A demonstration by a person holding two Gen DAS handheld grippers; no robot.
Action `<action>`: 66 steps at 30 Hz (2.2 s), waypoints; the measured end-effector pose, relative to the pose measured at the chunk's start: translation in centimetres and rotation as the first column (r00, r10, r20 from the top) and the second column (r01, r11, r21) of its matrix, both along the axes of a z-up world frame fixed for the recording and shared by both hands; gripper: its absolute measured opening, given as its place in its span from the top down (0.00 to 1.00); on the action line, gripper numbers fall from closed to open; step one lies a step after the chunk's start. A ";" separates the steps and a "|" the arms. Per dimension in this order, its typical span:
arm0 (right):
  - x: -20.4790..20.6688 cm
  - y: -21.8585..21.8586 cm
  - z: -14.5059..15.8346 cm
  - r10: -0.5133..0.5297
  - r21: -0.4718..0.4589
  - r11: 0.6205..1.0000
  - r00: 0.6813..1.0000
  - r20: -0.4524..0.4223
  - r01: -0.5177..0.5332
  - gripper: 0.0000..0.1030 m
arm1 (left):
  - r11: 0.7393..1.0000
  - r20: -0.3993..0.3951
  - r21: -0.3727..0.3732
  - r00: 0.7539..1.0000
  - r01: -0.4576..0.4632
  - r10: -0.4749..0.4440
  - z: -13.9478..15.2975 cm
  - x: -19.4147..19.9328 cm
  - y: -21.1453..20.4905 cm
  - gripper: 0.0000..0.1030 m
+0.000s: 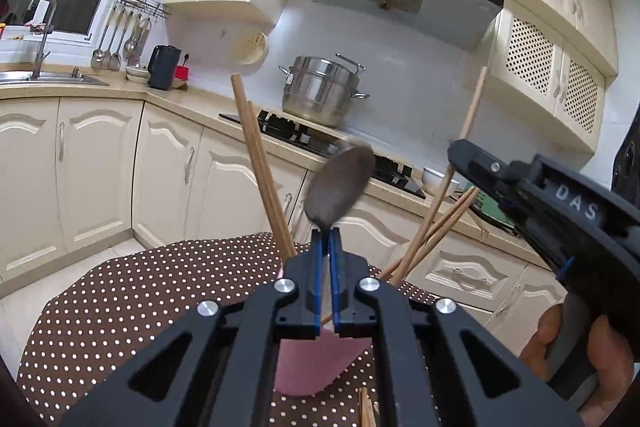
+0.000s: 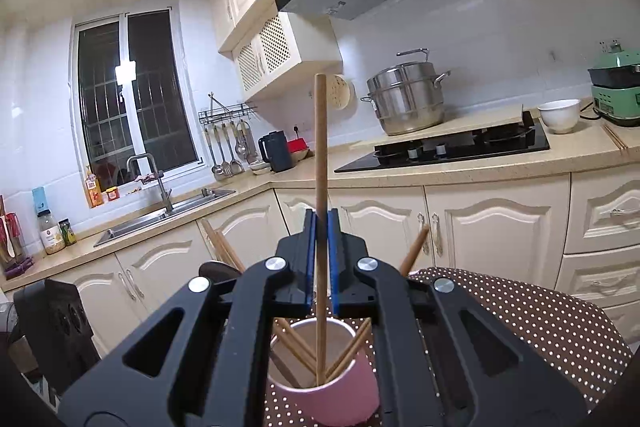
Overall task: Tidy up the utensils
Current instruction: 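Lower the spoon and chopstick into the pink cup and open both grippers, then move both open grippers back over the remaining chopsticks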
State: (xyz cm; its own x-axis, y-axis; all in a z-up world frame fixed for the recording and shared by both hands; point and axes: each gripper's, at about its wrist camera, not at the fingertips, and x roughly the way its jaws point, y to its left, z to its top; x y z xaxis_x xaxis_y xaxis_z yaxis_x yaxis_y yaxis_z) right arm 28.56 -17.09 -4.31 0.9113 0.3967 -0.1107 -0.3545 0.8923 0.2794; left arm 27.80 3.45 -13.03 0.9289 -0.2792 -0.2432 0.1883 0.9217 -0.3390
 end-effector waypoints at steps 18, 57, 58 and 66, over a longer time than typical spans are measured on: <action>-1.9 1.4 -1.9 0.002 -0.064 0.998 0.996 -0.086 -0.008 0.94 | 0.994 -0.002 0.072 0.997 -0.077 0.077 1.8 -3.4 1.9 0.67; -6.5 -7.0 -6.6 -0.098 -0.201 0.979 0.899 -0.428 0.010 0.56 | 0.931 -0.636 0.165 0.757 0.325 -0.152 -4.5 -3.9 -3.0 0.61; -6.5 -7.3 -7.1 -0.094 -0.202 0.979 0.887 -0.453 0.000 0.56 | 0.928 -0.649 0.156 0.744 0.337 -0.161 -4.7 -3.6 -3.4 0.61; -6.5 -8.3 -9.6 -0.075 -0.202 0.978 0.822 -0.565 -0.050 0.55 | 0.906 -0.703 0.230 0.704 0.355 -0.097 -5.7 -2.0 -6.0 0.69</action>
